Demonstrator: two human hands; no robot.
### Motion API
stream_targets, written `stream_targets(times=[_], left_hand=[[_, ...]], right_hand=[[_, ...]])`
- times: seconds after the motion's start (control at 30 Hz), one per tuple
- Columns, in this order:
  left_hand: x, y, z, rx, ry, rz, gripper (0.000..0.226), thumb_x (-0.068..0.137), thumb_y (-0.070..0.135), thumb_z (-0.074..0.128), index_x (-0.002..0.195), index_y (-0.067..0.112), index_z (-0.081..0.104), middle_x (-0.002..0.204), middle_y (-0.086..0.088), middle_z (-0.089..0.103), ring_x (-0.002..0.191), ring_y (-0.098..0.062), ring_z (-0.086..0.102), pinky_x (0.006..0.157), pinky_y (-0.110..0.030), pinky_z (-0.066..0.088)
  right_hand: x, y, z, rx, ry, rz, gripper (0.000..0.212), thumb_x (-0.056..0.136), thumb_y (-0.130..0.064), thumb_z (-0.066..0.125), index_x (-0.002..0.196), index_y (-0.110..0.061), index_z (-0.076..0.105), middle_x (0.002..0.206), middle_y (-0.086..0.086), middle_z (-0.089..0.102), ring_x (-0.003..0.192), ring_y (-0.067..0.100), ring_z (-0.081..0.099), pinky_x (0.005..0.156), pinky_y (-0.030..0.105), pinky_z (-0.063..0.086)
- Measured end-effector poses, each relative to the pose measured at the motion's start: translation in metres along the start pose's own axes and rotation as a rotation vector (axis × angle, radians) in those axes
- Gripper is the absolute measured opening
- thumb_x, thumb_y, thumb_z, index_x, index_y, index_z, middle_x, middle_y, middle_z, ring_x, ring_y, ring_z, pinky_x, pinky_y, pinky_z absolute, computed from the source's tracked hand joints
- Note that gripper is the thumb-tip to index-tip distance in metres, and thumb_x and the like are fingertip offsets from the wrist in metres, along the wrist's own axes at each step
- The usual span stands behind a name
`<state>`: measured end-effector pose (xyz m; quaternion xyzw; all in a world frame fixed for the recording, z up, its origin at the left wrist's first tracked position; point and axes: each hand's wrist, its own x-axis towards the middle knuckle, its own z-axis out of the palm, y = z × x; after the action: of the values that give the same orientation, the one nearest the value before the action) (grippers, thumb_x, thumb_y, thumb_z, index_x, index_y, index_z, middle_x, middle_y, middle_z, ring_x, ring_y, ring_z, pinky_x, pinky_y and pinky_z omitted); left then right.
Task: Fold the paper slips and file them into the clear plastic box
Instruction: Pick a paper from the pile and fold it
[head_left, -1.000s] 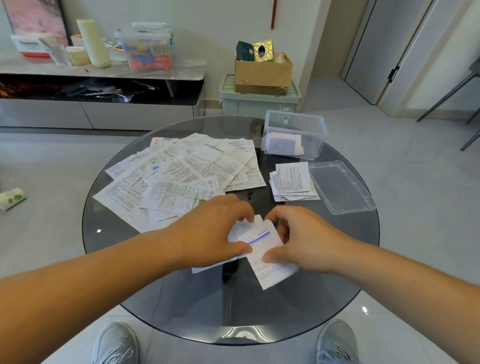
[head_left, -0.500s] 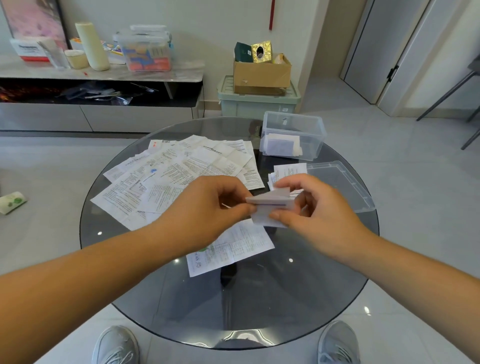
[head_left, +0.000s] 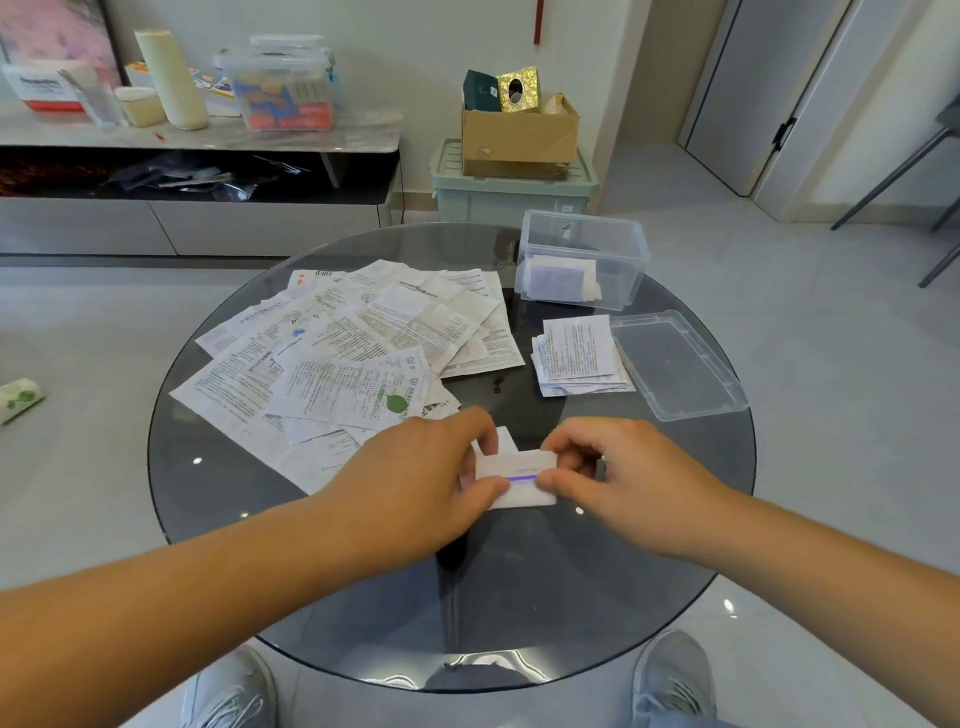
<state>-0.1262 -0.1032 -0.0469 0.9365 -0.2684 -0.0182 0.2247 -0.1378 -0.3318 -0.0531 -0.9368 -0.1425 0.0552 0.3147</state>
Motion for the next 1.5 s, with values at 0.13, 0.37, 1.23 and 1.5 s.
stream_targets(times=[0.13, 0.37, 1.23, 1.5], left_hand=[[0.013, -0.001, 0.005, 0.028, -0.088, -0.091, 0.032, 0.088, 0.053, 0.066, 0.108, 0.035, 0.049, 0.089, 0.015, 0.056, 0.080, -0.002, 0.051, 0.066, -0.023, 0.042], [0.020, -0.005, 0.004, -0.015, -0.144, -0.055, 0.034, 0.085, 0.050, 0.070, 0.100, 0.036, 0.042, 0.097, 0.010, 0.051, 0.088, -0.009, 0.047, 0.069, -0.026, 0.037], [0.033, 0.000, -0.013, 0.023, -0.333, -0.122, 0.039, 0.074, 0.052, 0.082, 0.093, 0.031, 0.054, 0.093, 0.013, 0.056, 0.081, -0.007, 0.053, 0.069, -0.024, 0.044], [0.035, 0.002, -0.018, 0.060, -0.402, -0.120, 0.047, 0.073, 0.064, 0.076, 0.090, 0.031, 0.047, 0.090, 0.011, 0.057, 0.079, -0.009, 0.054, 0.071, -0.030, 0.047]], right_hand=[[0.009, -0.006, 0.002, -0.040, -0.044, 0.059, 0.017, 0.085, -0.042, 0.073, 0.085, -0.033, 0.057, 0.074, -0.011, 0.064, 0.069, 0.005, 0.058, 0.062, 0.025, 0.047], [0.017, -0.021, -0.006, -0.124, -0.159, 0.154, 0.042, 0.075, -0.053, 0.079, 0.099, -0.033, 0.051, 0.082, -0.012, 0.061, 0.075, 0.005, 0.058, 0.060, 0.025, 0.042], [0.032, -0.018, -0.007, -0.111, -0.204, 0.095, 0.039, 0.070, -0.043, 0.087, 0.083, -0.031, 0.052, 0.094, -0.009, 0.054, 0.079, 0.007, 0.052, 0.060, 0.022, 0.038], [0.026, -0.018, -0.026, 0.064, -0.175, 0.068, 0.029, 0.072, -0.029, 0.088, 0.089, -0.026, 0.065, 0.085, -0.002, 0.069, 0.078, 0.017, 0.064, 0.071, 0.035, 0.053]])
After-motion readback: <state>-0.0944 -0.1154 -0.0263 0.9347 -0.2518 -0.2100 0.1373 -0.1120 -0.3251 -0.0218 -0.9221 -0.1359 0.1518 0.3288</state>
